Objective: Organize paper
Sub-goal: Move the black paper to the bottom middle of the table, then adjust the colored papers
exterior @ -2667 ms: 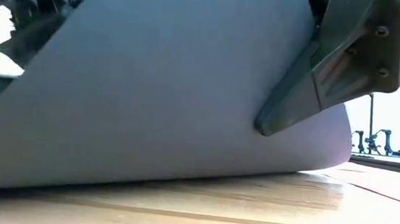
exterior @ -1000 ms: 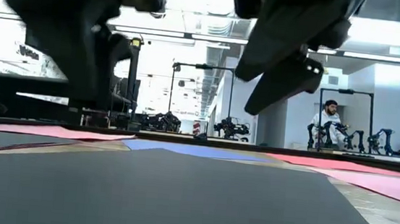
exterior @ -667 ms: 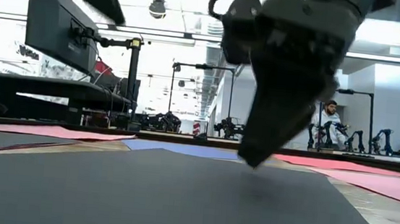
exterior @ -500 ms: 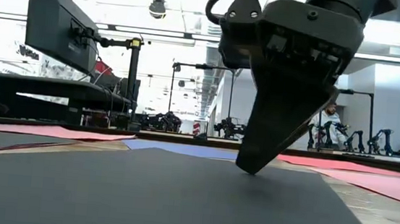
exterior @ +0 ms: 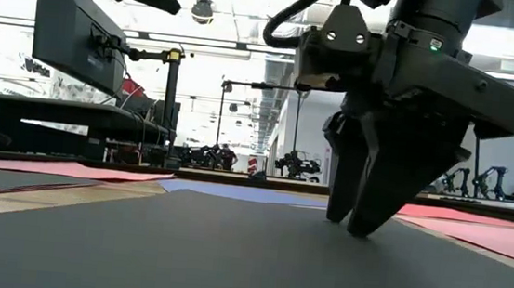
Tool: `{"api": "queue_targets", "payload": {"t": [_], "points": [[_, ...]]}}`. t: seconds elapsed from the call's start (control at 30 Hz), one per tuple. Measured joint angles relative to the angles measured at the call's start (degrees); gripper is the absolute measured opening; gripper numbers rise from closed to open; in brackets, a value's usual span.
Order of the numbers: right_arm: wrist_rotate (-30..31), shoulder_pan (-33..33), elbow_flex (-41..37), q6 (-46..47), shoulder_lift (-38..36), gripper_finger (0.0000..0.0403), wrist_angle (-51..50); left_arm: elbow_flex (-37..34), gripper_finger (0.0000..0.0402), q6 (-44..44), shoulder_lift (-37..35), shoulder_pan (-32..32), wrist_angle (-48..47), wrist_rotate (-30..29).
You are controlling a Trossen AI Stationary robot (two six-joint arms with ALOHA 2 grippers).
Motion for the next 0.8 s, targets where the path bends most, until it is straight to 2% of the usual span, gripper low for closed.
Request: {"api": "queue_targets", "payload": {"t": [0.2,0.33,0.47,0.57,0.67,0.8], "points": [[-0.43,0.41,6.3,0.66,-0.6,0.026,-5.85,0.0,0.0148,2.04,0.0,3.38,-0.07,0.44],[0.39,0.9,10.15,-3.08,-2.39,0.026,-9.76,0.0,0.0148,4.42,0.0,5.4,-0.02,0.48],[2.74,-0.81,10.72,-8.48,-3.64,0.026,-10.92,0.0,0.0148,6.78,-0.01,7.17,0.42,0.47],[6.31,-5.42,10.81,-13.62,-4.4,0.026,-11.73,-0.02,0.0148,10.21,-0.69,7.5,3.41,0.48],[5.38,-12.87,10.79,-18.58,-4.31,0.026,-11.6,-0.02,0.0148,14.22,-3.53,7.46,6.45,0.52],[3.41,-23.35,10.79,-27.79,-4.55,0.025,-8.25,-0.53,0.0148,17.79,-8.65,8.86,3.67,0.5]]}}
